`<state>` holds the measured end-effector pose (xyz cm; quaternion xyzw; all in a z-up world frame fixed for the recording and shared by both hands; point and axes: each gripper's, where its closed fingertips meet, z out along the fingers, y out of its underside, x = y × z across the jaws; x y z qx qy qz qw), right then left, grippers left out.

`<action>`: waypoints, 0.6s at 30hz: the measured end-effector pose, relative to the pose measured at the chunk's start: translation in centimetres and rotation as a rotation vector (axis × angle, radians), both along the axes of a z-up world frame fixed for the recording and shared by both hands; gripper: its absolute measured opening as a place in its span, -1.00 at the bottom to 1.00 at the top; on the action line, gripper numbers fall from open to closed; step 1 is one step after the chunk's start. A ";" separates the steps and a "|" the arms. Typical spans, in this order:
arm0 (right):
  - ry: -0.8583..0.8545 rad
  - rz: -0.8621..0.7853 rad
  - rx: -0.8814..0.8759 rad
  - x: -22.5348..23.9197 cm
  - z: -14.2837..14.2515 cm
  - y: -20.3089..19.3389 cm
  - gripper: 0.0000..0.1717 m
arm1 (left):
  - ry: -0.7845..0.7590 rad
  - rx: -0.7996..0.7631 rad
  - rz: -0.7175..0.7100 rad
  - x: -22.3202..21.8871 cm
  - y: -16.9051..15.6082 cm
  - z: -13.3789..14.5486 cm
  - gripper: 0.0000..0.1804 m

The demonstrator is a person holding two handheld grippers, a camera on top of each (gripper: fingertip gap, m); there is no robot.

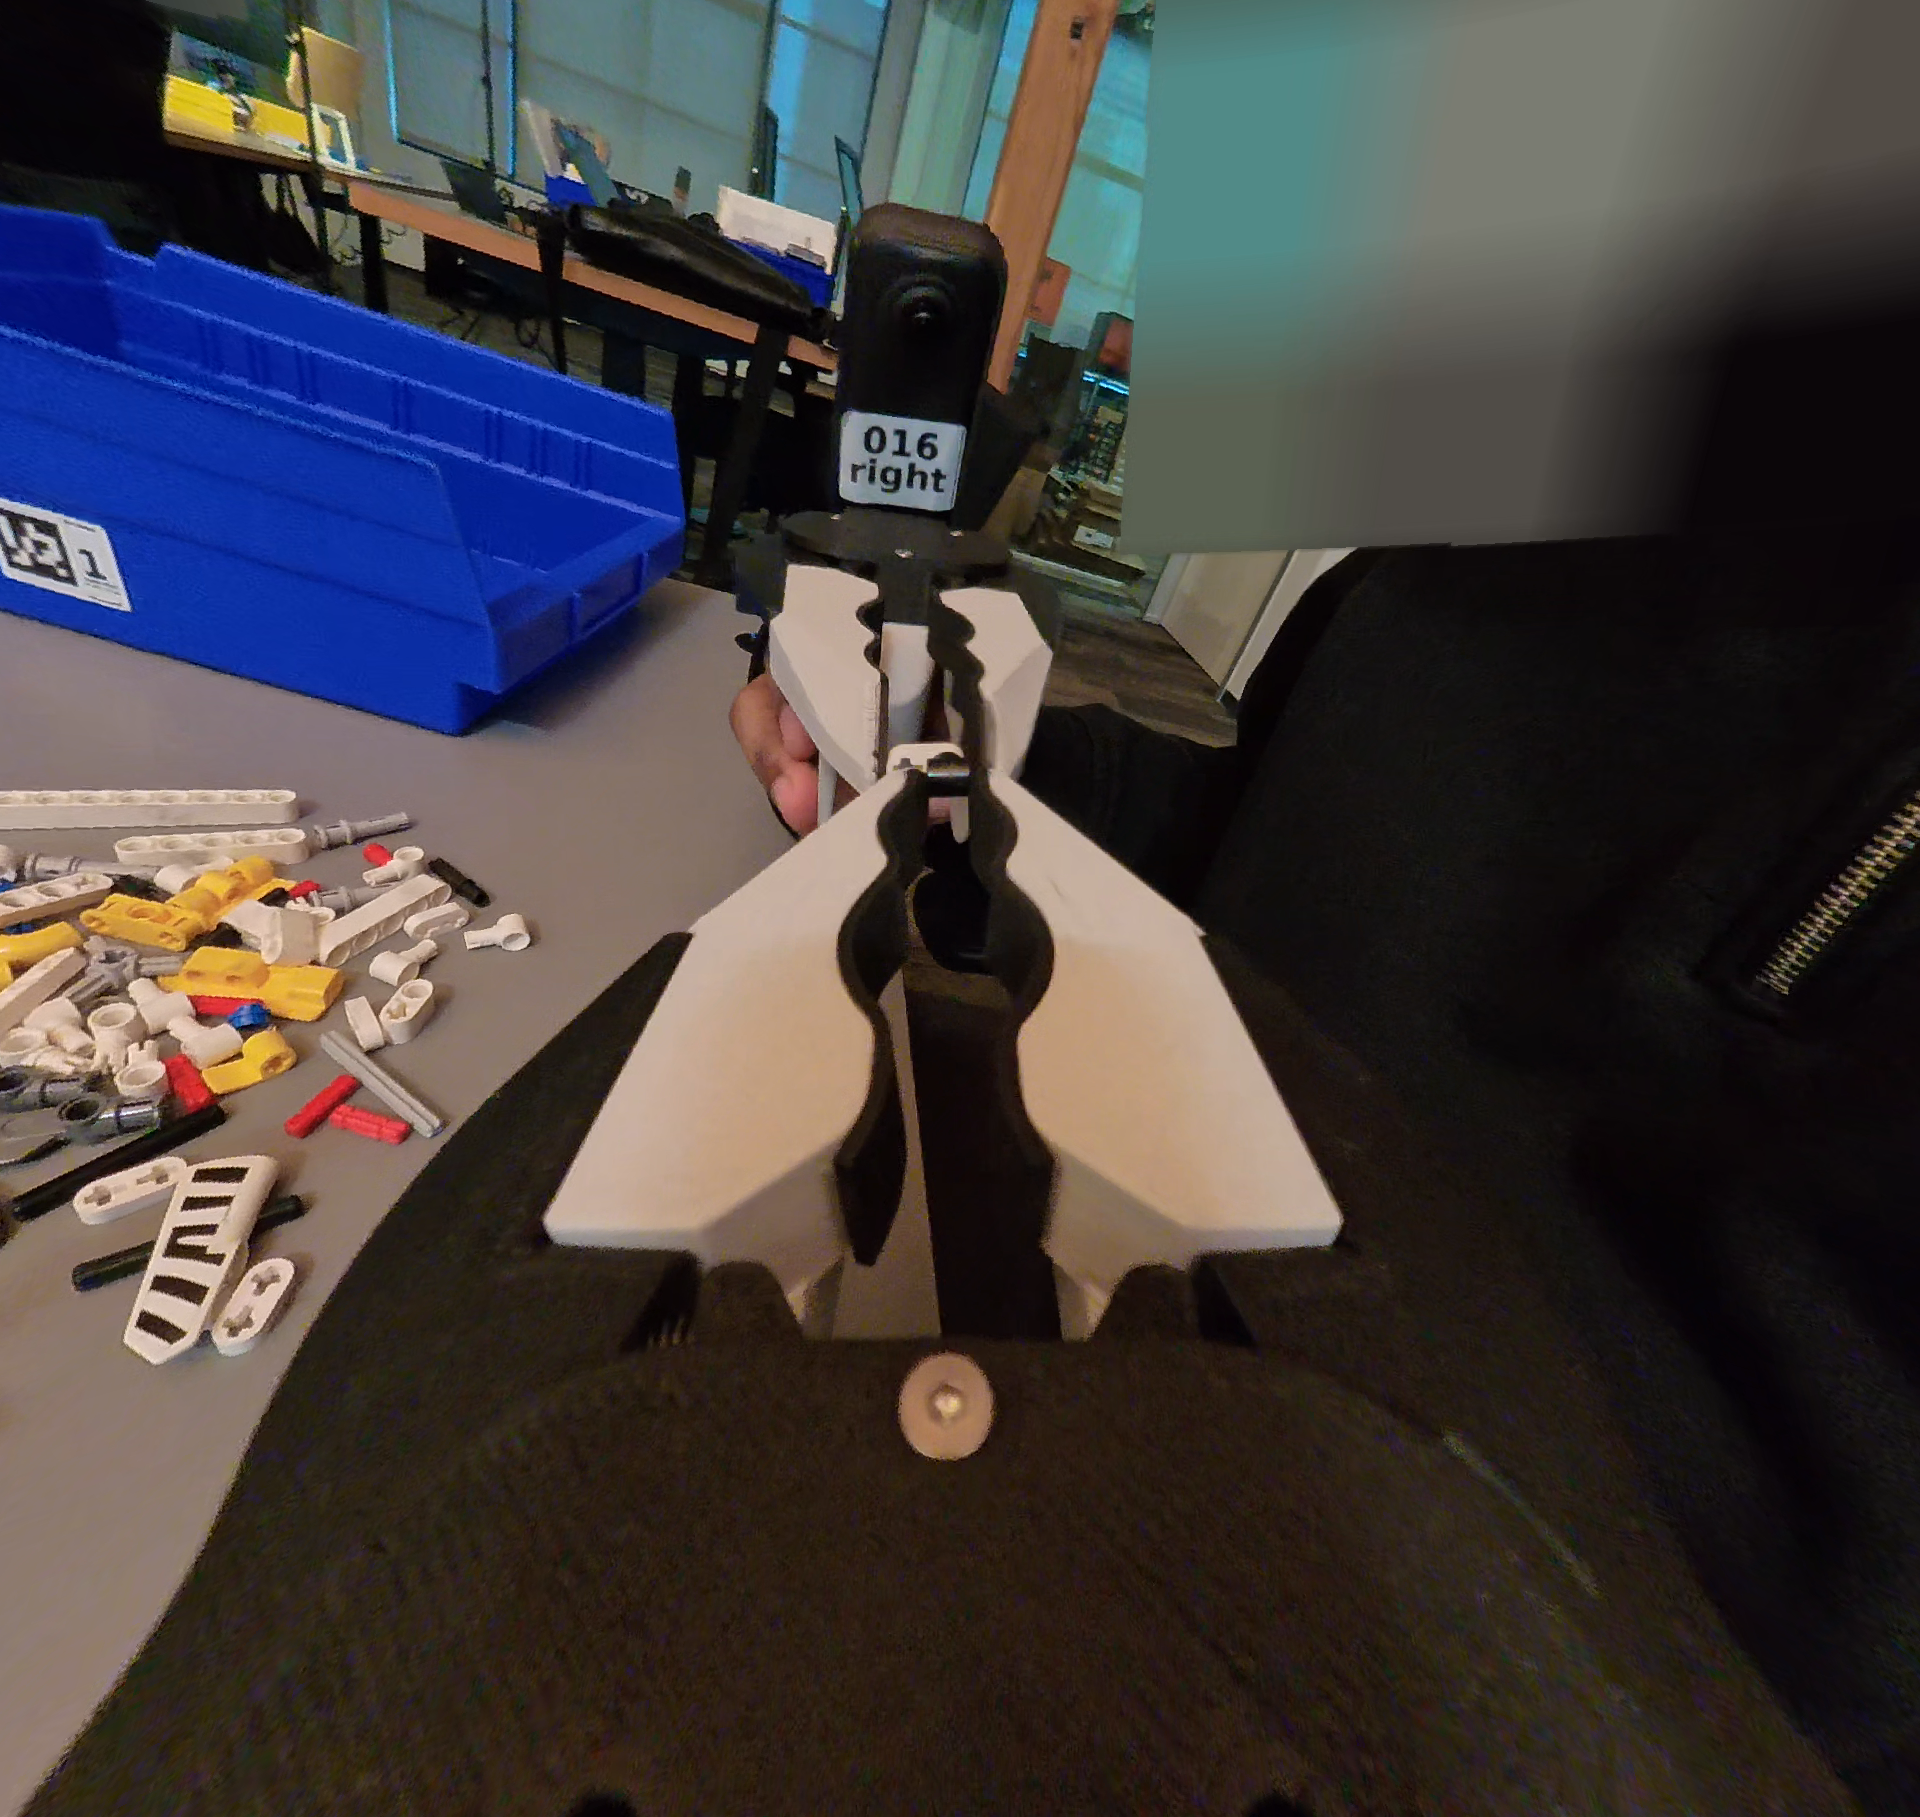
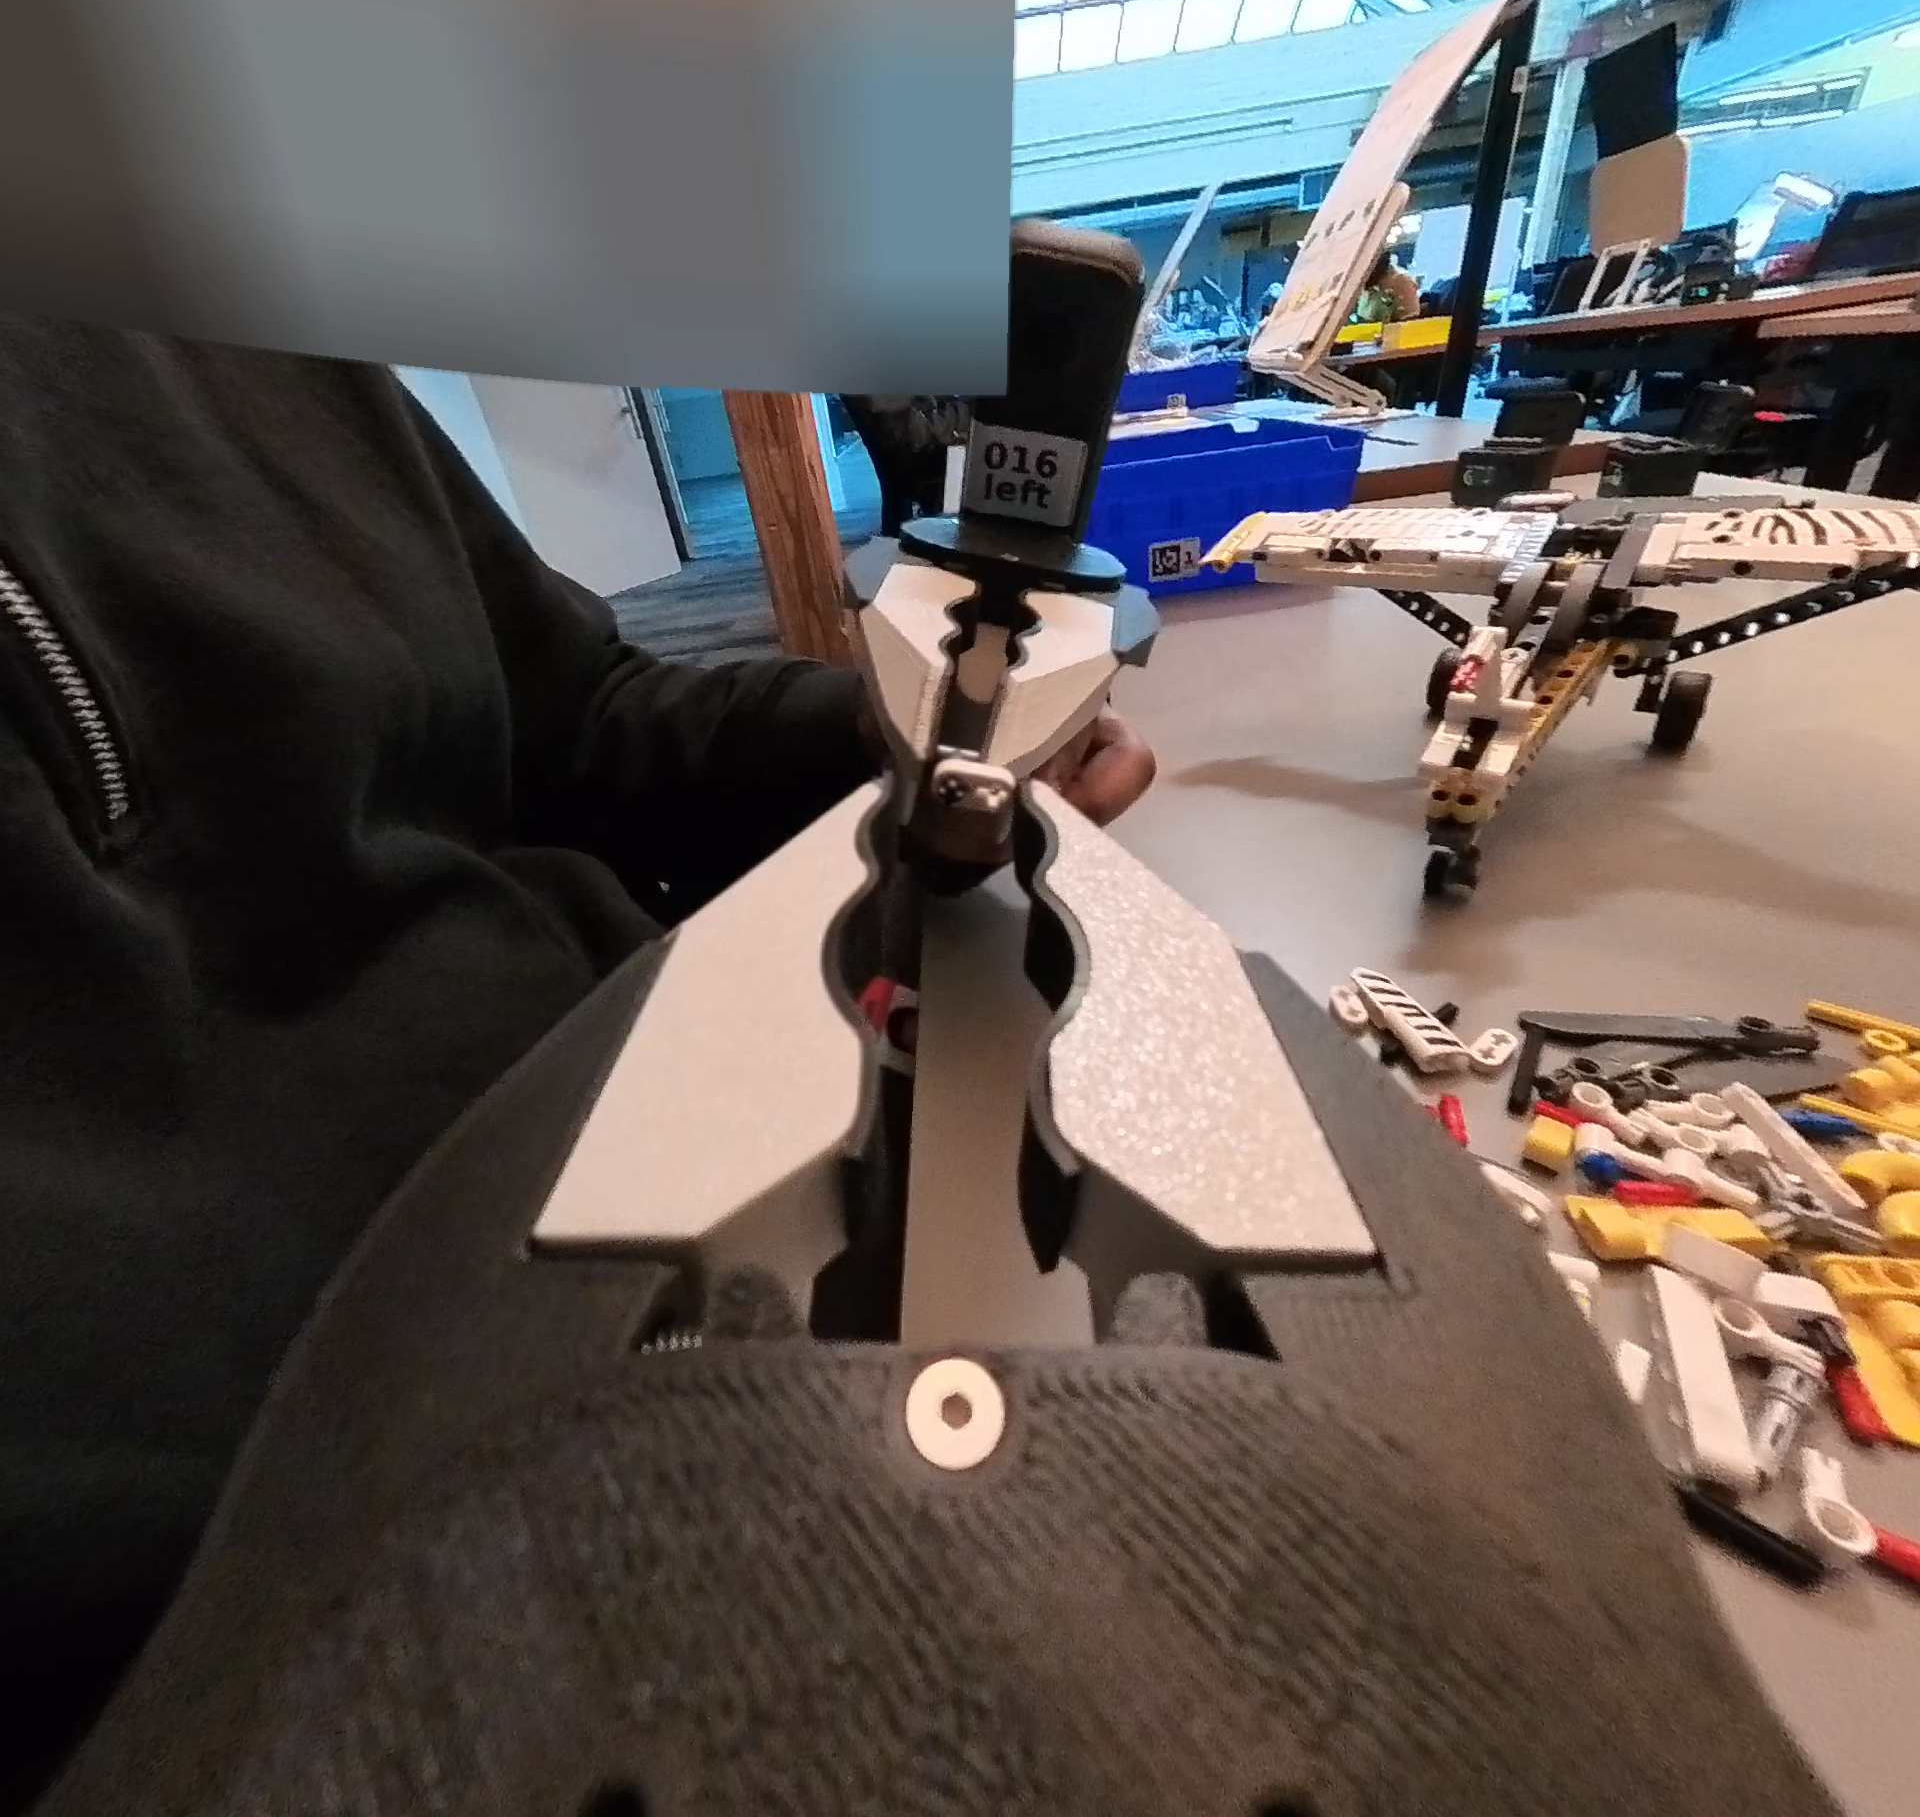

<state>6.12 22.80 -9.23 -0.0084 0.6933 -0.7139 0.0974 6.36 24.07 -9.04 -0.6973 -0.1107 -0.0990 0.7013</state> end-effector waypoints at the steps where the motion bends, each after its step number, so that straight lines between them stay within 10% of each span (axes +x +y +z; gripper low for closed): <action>1: -0.007 0.011 -0.012 0.2 0.2 0.0 -0.76 | 0.004 0.003 0.005 0.0 0.0 0.1 -0.95; 18: 0.016 0.061 -0.075 1.0 1.8 0.8 -0.85 | 0.202 -0.033 0.074 1.0 0.9 1.6 -0.96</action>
